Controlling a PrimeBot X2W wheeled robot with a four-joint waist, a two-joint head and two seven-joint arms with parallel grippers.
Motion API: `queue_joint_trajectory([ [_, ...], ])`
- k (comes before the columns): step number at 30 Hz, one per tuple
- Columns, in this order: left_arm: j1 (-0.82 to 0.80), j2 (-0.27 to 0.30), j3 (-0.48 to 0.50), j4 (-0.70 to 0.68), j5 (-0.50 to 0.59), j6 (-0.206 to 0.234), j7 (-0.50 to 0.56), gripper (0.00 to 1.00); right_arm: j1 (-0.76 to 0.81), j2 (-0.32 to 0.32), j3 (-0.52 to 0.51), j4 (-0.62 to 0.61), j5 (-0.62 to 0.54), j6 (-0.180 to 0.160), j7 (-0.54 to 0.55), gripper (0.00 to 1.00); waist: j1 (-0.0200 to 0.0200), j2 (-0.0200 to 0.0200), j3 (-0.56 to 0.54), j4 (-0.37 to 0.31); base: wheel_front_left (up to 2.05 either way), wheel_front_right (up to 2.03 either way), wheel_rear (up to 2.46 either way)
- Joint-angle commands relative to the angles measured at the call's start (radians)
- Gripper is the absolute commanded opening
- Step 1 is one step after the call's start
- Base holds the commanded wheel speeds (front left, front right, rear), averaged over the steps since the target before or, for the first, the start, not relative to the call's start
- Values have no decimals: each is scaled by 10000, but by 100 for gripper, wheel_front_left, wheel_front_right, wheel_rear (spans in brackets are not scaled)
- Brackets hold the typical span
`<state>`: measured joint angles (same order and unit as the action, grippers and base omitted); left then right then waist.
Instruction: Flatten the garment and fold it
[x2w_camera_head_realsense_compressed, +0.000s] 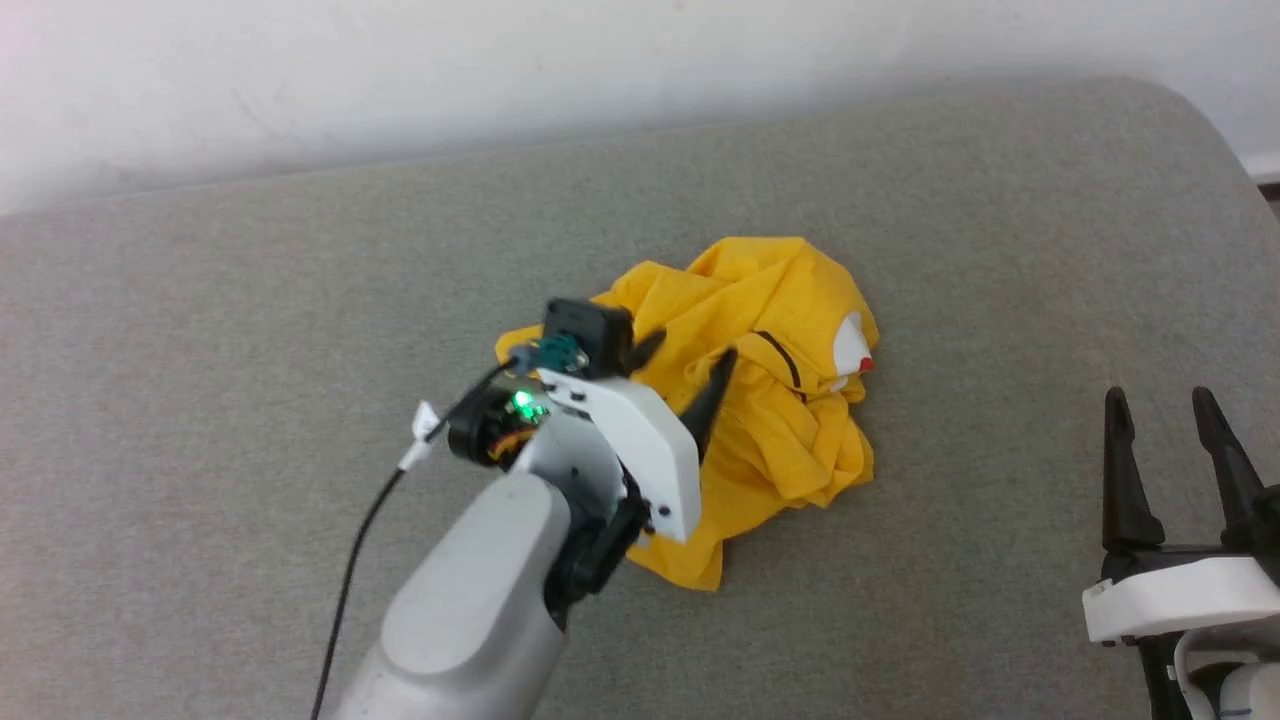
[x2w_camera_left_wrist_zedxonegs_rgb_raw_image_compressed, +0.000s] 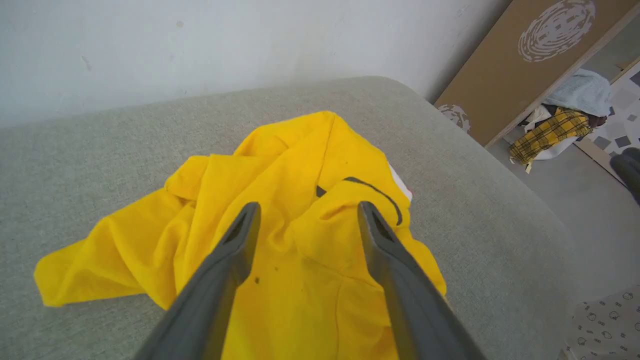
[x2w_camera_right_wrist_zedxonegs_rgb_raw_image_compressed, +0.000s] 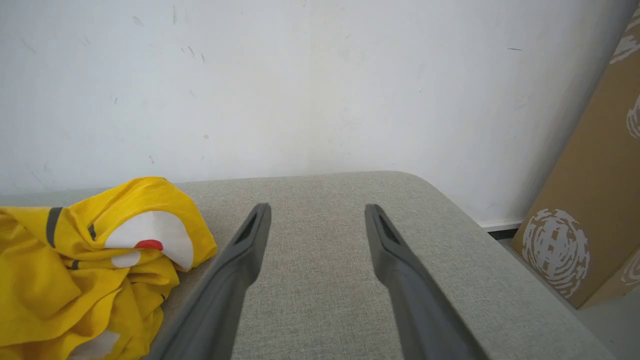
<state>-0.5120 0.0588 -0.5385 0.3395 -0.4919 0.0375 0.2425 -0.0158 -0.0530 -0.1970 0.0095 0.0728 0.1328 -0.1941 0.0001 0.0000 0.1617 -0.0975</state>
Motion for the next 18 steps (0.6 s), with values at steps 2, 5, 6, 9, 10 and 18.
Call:
queue_joint_trajectory([
  [2,-199,76,271,-524,18,37,-495,100,1,28,0,-6,9,-21,19,100,-1,0,-268,260,0,0,0],
  [5,82,392,745,-1354,-46,232,-1057,100,99,28,25,-32,14,-21,72,100,-1,0,-407,399,0,0,0],
  [6,235,586,901,-1699,29,308,-1324,100,139,28,40,-41,18,-21,90,100,-1,0,-441,438,0,0,0],
  [9,982,1193,1453,-2734,326,666,-2323,100,260,28,86,-58,39,-21,130,100,-1,0,-501,531,0,0,0],
  [10,1319,1384,1602,-3076,432,750,-2693,100,306,28,99,-56,50,-21,139,100,-1,0,-517,560,0,0,0],
  [18,4683,2193,2670,-4524,802,1502,-4804,100,687,28,240,-56,112,-21,223,100,-1,0,-551,790,0,0,0],
])
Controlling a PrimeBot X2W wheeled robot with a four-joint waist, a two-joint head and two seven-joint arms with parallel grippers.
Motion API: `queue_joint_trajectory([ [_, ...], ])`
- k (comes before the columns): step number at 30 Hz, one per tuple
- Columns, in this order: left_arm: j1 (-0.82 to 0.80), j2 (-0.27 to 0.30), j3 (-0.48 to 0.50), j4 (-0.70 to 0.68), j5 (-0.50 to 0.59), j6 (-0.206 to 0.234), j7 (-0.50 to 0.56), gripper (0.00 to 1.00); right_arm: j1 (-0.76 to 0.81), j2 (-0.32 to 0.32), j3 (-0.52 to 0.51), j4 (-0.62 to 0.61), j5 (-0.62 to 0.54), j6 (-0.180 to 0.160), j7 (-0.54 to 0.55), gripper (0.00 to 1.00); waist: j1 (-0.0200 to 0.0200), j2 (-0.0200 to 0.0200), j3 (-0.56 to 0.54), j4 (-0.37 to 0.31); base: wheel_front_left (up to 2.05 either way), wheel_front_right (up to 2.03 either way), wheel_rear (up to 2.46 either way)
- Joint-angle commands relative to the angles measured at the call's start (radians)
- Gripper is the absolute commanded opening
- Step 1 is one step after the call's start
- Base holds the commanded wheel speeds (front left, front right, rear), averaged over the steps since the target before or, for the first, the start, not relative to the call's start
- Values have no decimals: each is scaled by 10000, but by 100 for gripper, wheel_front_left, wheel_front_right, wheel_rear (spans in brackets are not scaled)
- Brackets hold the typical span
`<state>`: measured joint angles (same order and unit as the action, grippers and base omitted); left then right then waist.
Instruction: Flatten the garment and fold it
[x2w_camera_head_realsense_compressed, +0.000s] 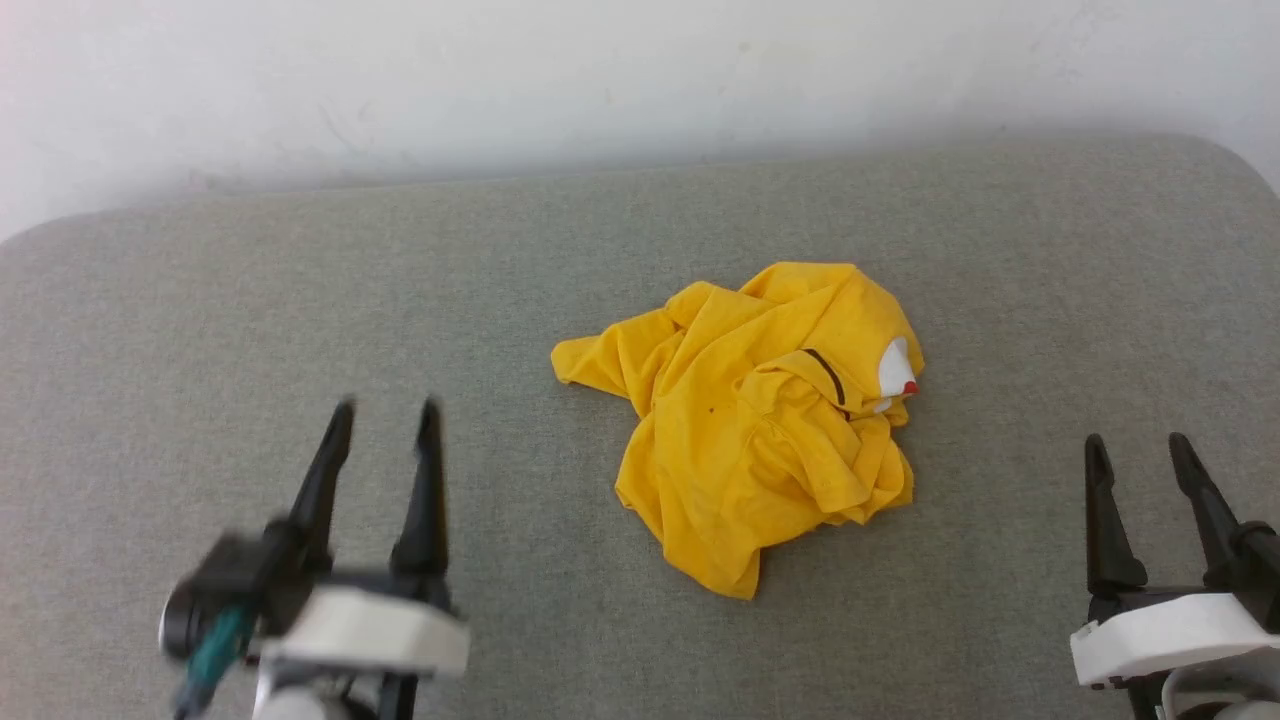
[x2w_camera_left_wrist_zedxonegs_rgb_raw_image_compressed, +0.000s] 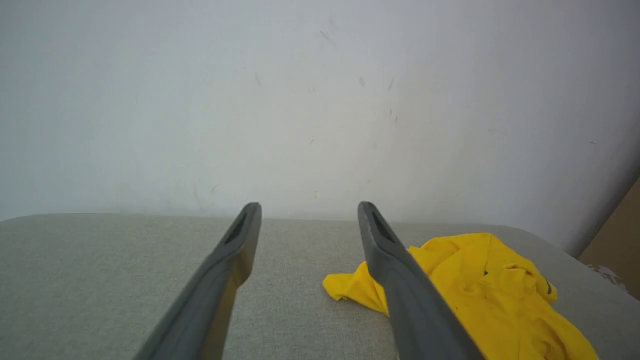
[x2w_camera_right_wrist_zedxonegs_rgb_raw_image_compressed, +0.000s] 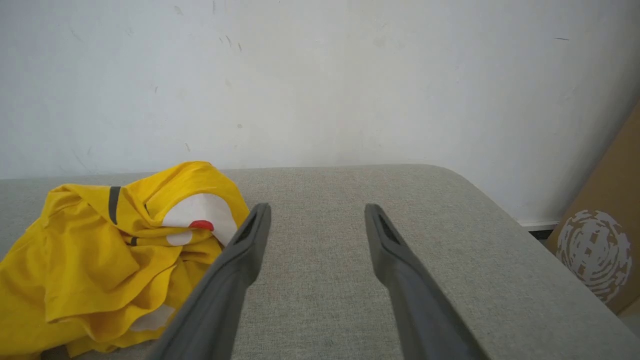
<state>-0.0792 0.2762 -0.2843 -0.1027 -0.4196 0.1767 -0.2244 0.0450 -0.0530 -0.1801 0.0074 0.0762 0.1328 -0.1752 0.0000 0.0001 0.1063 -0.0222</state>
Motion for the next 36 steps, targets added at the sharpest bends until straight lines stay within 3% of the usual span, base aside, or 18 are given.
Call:
queue_joint_trajectory([
  [1,738,17,241,-174,128,201,-220,100,104,28,87,-39,90,-21,37,100,0,-1,2,57,0,0,0],
  [5,1777,-207,405,-245,327,387,-346,100,203,28,-15,-50,193,-21,58,100,0,-1,5,262,0,0,0],
  [9,1841,-566,380,-317,437,161,-367,100,-33,28,-65,-218,220,-21,340,100,0,-1,128,560,0,0,0],
  [15,1331,-1008,421,-312,801,-205,-371,100,-1861,-7,435,-861,284,-21,1996,100,0,-1,579,782,0,0,0],
  [20,1039,-1310,523,-87,1023,-466,-372,100,-3854,-1101,1650,-920,930,-21,3876,100,0,-1,1127,951,0,0,0],
  [27,674,-1651,592,147,1302,-839,-372,100,-5510,-2000,2567,197,2269,-21,6138,100,0,-1,1781,1372,0,0,0],
  [36,349,-2002,567,524,1612,-1236,-373,100,-5917,-2830,2813,2473,2507,-21,8005,100,0,-1,2305,2269,0,0,0],
])
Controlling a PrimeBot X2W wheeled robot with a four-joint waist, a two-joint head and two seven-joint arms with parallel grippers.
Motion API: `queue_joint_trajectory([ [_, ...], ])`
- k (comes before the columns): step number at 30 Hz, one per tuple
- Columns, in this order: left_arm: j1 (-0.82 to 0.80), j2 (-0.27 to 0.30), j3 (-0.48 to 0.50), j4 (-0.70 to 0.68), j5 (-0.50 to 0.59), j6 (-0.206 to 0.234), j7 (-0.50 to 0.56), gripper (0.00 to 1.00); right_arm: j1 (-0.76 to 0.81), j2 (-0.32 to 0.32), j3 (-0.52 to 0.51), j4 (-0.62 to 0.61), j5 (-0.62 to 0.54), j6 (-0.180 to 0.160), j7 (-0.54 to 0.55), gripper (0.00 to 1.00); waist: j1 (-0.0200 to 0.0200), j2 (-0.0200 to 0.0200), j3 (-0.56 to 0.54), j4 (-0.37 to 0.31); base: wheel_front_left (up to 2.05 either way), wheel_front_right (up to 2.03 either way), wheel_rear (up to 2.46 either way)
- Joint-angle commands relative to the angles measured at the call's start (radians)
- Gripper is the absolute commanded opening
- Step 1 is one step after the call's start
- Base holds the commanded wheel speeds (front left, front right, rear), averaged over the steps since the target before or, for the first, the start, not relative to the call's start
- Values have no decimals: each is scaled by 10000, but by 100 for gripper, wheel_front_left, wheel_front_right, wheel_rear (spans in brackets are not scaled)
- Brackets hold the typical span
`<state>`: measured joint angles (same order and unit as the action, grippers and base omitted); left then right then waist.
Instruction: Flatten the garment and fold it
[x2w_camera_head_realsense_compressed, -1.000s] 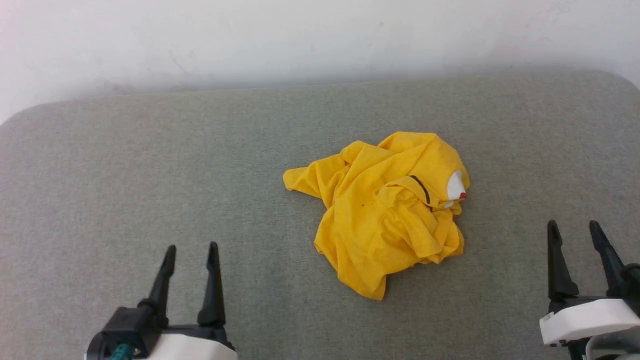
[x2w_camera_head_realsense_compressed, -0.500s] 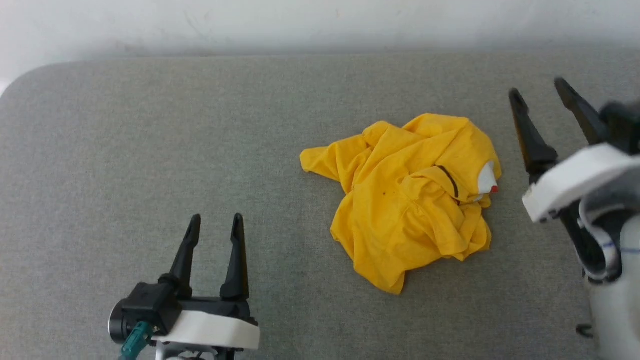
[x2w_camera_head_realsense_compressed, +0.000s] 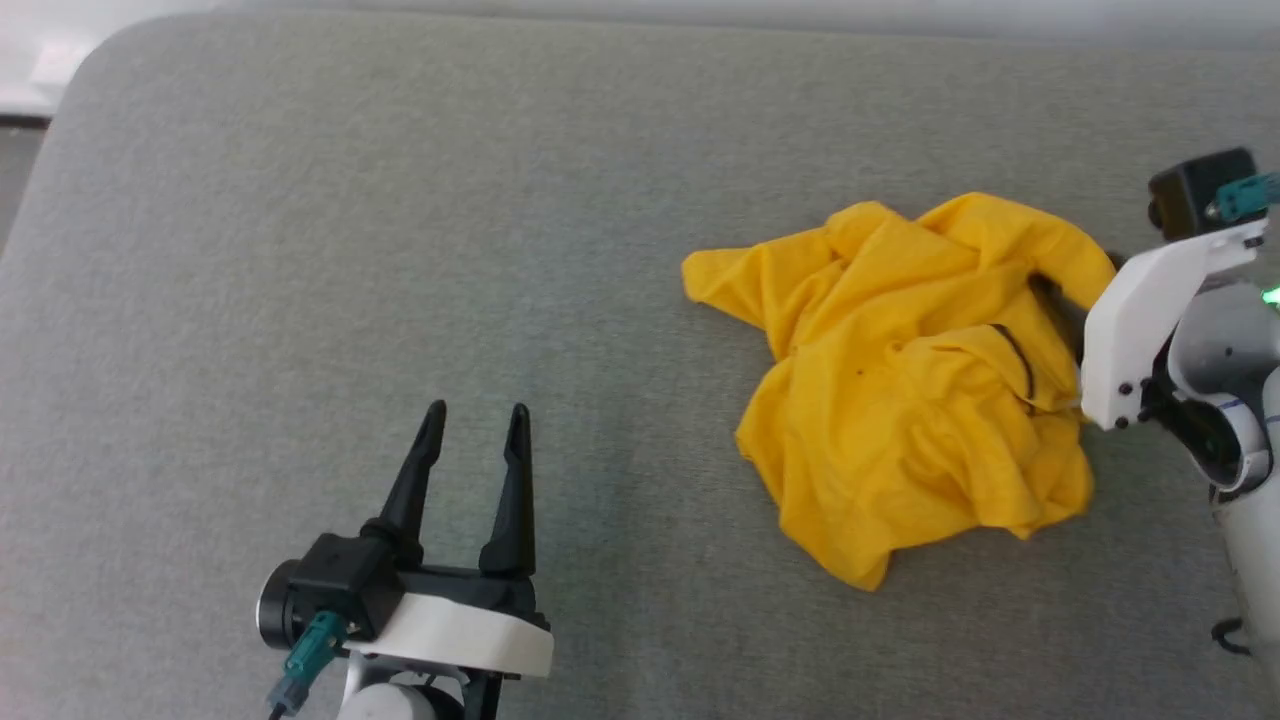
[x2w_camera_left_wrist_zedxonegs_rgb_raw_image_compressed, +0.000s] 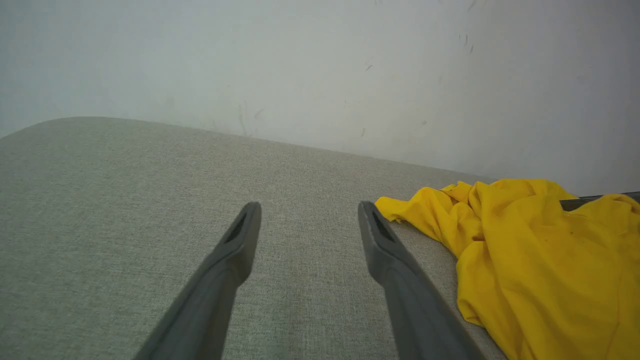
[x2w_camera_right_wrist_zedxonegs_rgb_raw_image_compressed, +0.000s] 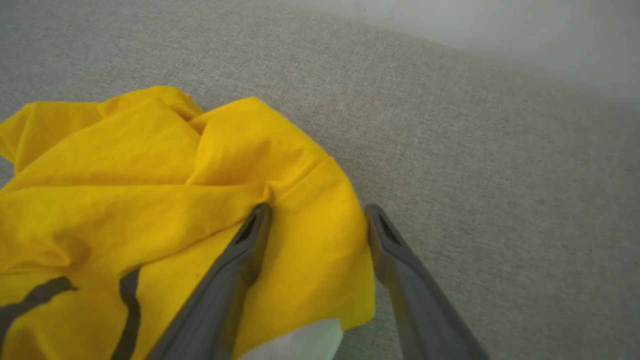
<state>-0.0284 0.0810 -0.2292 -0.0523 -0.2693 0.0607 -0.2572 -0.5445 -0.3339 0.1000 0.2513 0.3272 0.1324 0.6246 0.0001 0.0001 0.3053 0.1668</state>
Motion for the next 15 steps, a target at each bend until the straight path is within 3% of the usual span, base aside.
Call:
queue_joint_trajectory([
  [1,-170,-77,17,50,131,-104,-45,100,45,-50,91,211,32,-17,95,100,-1,-1,340,445,0,0,0],
  [3,-166,-124,33,98,157,-143,-45,100,223,-62,205,583,205,-17,324,100,-1,-1,352,526,0,0,0],
  [4,-155,-143,45,115,170,-162,-45,100,298,-62,214,736,227,-17,369,40,-1,-1,350,546,0,0,0],
  [5,-142,-159,54,136,188,-180,-45,100,360,-70,219,851,212,-17,335,0,-1,-1,337,561,0,0,0],
  [15,16,-225,230,490,344,-359,-45,100,-217,-149,147,700,-206,-17,-1654,0,-1,-1,-591,3,0,0,0],
])
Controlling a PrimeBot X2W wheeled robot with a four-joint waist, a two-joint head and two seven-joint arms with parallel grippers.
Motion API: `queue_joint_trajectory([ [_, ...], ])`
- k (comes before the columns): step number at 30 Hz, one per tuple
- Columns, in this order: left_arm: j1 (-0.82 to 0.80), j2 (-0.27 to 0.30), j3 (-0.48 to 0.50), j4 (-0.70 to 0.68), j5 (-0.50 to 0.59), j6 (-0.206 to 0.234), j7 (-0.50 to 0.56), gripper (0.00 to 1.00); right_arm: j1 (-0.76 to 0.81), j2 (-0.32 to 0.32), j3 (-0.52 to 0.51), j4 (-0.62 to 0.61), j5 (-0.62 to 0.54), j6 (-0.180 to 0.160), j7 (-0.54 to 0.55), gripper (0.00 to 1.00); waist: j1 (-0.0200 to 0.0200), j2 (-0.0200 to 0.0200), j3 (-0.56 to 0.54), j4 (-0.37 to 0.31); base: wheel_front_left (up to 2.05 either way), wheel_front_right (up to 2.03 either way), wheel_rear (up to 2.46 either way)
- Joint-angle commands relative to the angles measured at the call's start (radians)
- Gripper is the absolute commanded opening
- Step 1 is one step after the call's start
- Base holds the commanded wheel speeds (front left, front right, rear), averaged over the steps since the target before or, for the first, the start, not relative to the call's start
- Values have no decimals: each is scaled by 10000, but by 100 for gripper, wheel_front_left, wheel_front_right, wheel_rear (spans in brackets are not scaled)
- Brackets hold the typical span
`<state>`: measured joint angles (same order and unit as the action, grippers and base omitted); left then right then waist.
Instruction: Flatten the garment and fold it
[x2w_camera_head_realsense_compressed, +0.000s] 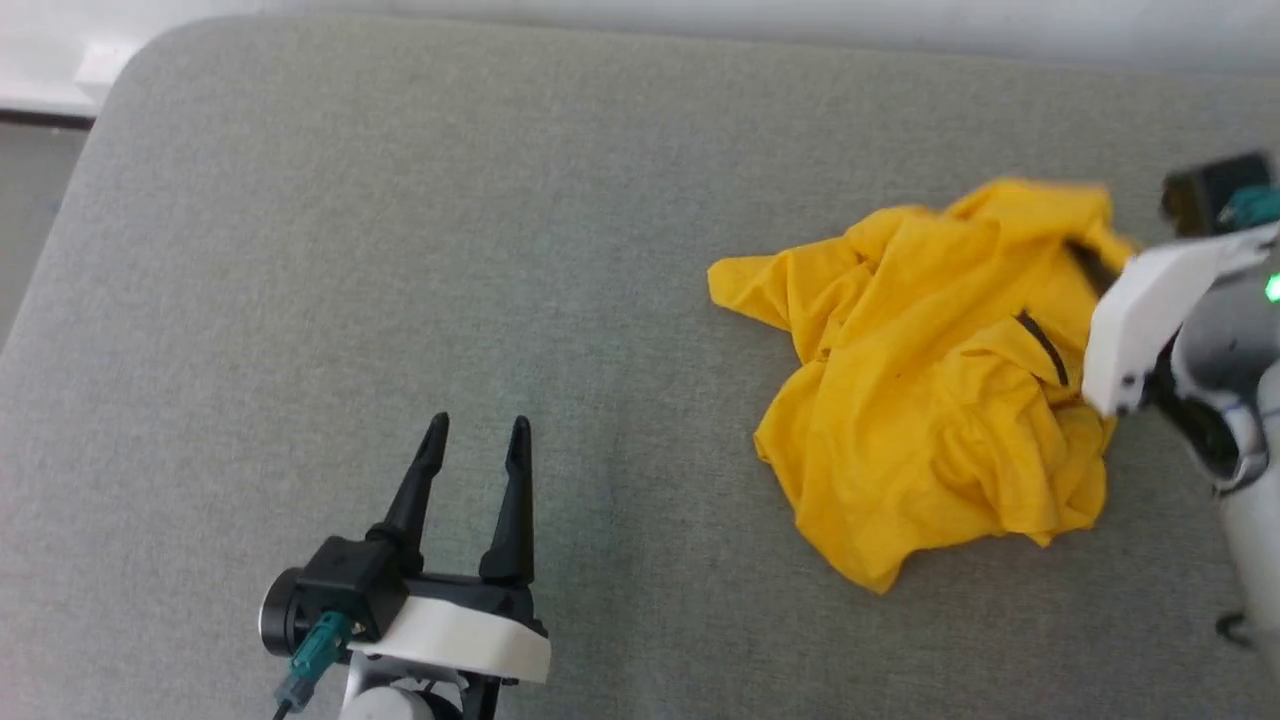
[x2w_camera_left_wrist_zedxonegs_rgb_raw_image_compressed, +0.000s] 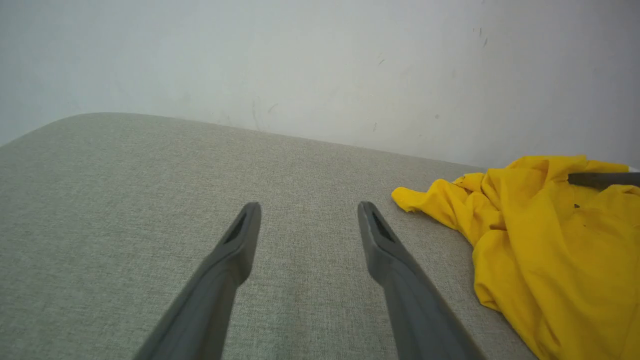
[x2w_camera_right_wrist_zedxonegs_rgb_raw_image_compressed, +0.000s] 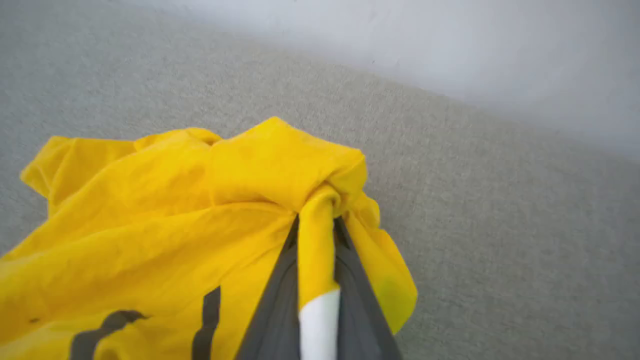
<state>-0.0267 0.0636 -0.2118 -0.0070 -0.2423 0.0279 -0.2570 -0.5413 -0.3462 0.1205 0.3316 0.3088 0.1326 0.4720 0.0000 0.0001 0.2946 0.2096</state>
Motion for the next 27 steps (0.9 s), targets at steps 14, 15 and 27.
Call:
queue_joint_trajectory([
  [14,509,-55,381,88,234,-55,-47,100,2606,468,-3300,-3122,-515,-19,-993,0,0,-1,-1006,-1523,0,0,0],
  [15,484,-57,384,85,246,-52,-47,100,3270,785,-3725,-3265,-600,-19,-988,0,0,-1,-966,-1550,0,0,0],
  [27,354,9,381,233,331,-104,-47,100,6182,2711,-4672,-3658,-1539,-19,-1517,100,0,-1,-793,-2098,0,0,0],
])
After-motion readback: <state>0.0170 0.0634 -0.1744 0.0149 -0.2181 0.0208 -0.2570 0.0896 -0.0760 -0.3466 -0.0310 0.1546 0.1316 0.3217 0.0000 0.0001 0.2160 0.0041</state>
